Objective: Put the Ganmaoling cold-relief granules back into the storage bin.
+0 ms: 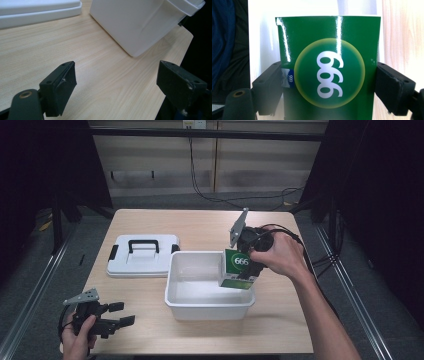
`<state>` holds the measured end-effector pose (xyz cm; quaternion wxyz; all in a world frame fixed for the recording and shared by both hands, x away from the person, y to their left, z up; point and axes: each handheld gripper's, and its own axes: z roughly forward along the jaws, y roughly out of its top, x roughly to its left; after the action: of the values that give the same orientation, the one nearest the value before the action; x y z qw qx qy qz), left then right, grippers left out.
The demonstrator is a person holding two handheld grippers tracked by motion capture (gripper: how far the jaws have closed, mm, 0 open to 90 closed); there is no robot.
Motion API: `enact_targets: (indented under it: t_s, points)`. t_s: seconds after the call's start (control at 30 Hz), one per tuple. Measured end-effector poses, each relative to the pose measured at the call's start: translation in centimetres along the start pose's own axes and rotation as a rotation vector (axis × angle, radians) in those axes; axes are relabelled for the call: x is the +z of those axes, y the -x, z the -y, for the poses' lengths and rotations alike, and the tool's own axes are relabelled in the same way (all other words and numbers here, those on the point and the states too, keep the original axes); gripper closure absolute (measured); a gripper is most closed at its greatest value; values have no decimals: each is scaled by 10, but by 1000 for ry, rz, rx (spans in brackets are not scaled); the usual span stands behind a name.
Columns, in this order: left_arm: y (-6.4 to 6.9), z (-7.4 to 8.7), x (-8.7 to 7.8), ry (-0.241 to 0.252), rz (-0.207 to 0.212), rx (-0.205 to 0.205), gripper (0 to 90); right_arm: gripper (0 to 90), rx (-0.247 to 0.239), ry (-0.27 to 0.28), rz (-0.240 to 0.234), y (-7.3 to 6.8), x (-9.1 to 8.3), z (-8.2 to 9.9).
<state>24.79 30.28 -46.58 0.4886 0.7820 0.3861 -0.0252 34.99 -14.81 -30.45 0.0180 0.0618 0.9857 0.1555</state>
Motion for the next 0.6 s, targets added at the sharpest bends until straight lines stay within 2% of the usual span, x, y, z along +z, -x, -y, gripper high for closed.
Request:
enact_targets:
  t_s: [0.13, 0.17, 0.2, 0.3, 0.33, 0.37, 0.4, 0.43, 0.47, 0.5, 0.6]
  points:
    - [0, 0, 0, -2, -2, 0, 161, 163, -5, -16, -8, 1, 7, -2]
    - [0, 0, 0, 0, -3, -2, 160, 163, 11, -31, -9, 0, 8, -3]
    - [0, 0, 0, 1, -4, -1, 160, 163, -3, -36, -10, 1, 10, -3]
    - [0, 0, 0, 1, -3, -1, 160, 163, 8, -65, -10, 0, 15, -6]
    - [0, 0, 0, 1, -3, -1, 160, 163, -9, -65, -10, 1, 18, -7]
    - [0, 0, 0, 1, -2, 0, 160, 163, 5, -82, -14, 0, 20, -8]
    - [0, 0, 0, 1, -1, -1, 160, 162, -8, -84, -10, 1, 22, -9]
    - [0, 0, 0, 0, 0, 0, 160, 162, 1, -101, -14, 1, 24, -10]
    - [0, 0, 0, -1, -1, 1, 160, 162, -12, -101, -8, 1, 27, -11]
    - [0, 0, 0, -1, -1, 1, 161, 162, 3, -121, -12, 0, 28, -11]
    - [0, 0, 0, -2, -1, 2, 160, 162, -10, -136, -12, 1, 34, -13]
